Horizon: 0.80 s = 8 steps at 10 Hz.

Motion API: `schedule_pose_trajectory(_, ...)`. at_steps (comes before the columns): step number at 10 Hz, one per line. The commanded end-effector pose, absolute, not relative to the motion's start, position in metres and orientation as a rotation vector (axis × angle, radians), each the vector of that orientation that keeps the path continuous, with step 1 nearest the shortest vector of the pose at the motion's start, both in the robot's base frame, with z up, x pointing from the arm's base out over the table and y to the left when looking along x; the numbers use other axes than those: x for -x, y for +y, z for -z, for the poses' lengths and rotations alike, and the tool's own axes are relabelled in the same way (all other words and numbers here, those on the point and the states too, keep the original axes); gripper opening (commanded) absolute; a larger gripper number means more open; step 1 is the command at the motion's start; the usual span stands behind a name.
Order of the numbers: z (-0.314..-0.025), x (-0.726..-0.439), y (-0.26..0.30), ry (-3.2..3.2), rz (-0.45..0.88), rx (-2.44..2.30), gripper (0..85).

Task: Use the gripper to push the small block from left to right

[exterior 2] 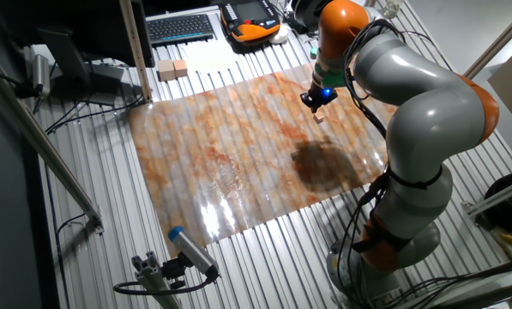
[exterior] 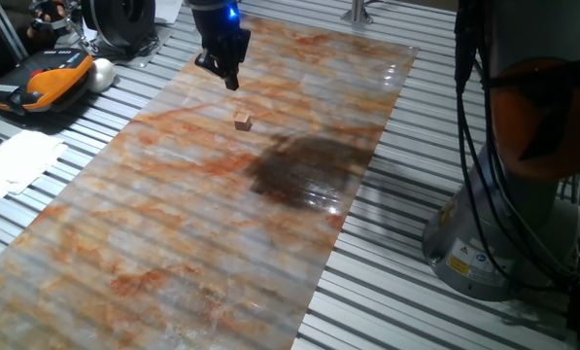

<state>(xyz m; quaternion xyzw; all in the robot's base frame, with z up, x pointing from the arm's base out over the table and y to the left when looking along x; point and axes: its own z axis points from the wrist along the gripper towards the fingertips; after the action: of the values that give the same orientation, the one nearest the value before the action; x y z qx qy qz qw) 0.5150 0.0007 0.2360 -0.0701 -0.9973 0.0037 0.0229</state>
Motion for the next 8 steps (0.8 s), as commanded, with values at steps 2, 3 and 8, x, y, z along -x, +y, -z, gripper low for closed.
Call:
schedule_pose_trajectory(2, -0.2360, -0.5151, 0.0008, -3.086, 0.001, 0.219, 0.0)
schedule_pose_trajectory(3, -0.2360, -0.5151, 0.0008, -3.090, 0.003, 0.222, 0.0)
schedule_pose_trajectory(8, -0.2360, -0.5151, 0.0008, -3.060, 0.022, 0.270, 0.0)
